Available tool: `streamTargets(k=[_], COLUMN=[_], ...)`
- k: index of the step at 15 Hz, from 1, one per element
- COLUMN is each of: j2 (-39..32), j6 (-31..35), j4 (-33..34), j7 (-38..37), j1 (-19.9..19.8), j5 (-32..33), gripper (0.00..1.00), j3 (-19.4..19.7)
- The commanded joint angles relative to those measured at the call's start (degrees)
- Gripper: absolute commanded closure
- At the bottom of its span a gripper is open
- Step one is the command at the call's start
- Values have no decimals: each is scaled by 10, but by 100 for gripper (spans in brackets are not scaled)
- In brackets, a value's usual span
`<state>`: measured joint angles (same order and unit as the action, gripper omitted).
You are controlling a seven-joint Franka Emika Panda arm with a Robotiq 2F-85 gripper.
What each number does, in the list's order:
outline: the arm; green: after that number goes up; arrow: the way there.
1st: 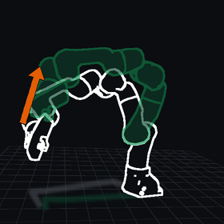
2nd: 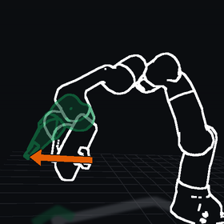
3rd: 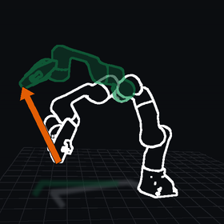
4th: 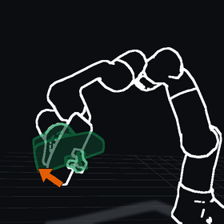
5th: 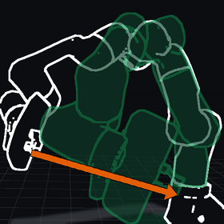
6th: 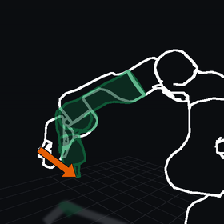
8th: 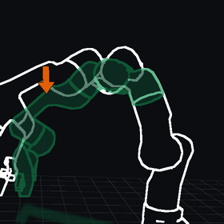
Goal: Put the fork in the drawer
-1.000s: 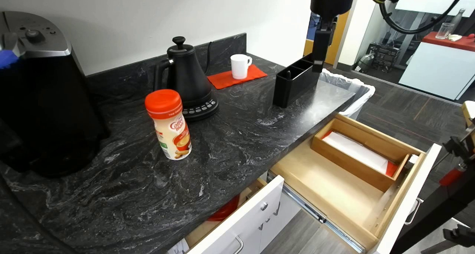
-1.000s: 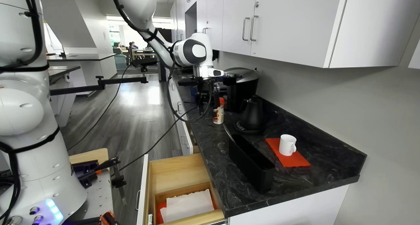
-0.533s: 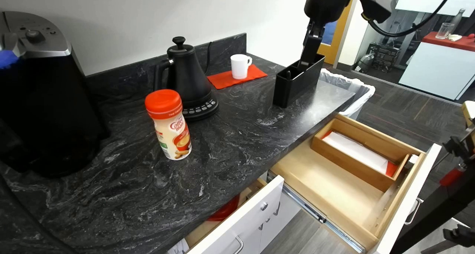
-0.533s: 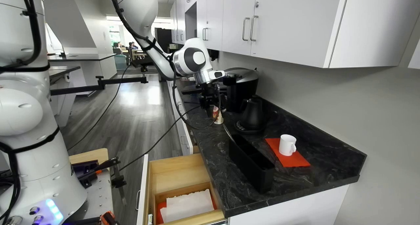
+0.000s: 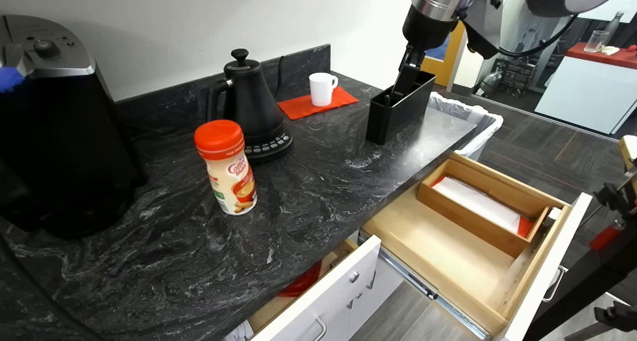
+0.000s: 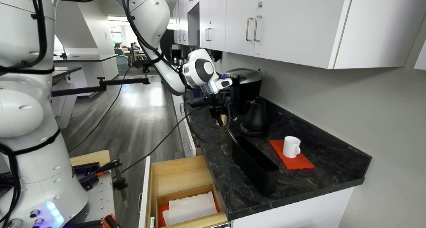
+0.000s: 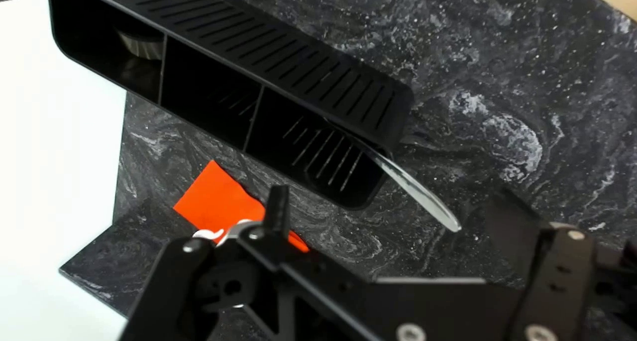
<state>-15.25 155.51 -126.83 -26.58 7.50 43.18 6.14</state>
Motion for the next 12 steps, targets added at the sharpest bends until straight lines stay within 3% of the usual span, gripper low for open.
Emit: streamTargets(k=[1,4,5,7,12], j2=[-16,-18,-18,-17,-14], j6=[11,14,15,16,16], j4=[14,18,18,17,11], j7=[-25,-24,-23,-17,-16], j1=[7,8,9,8,5], j5=[2,-1,-3,-9,-7], gripper=[0,0,25,33,68], j3=[-1,-8,-10,-14,-17])
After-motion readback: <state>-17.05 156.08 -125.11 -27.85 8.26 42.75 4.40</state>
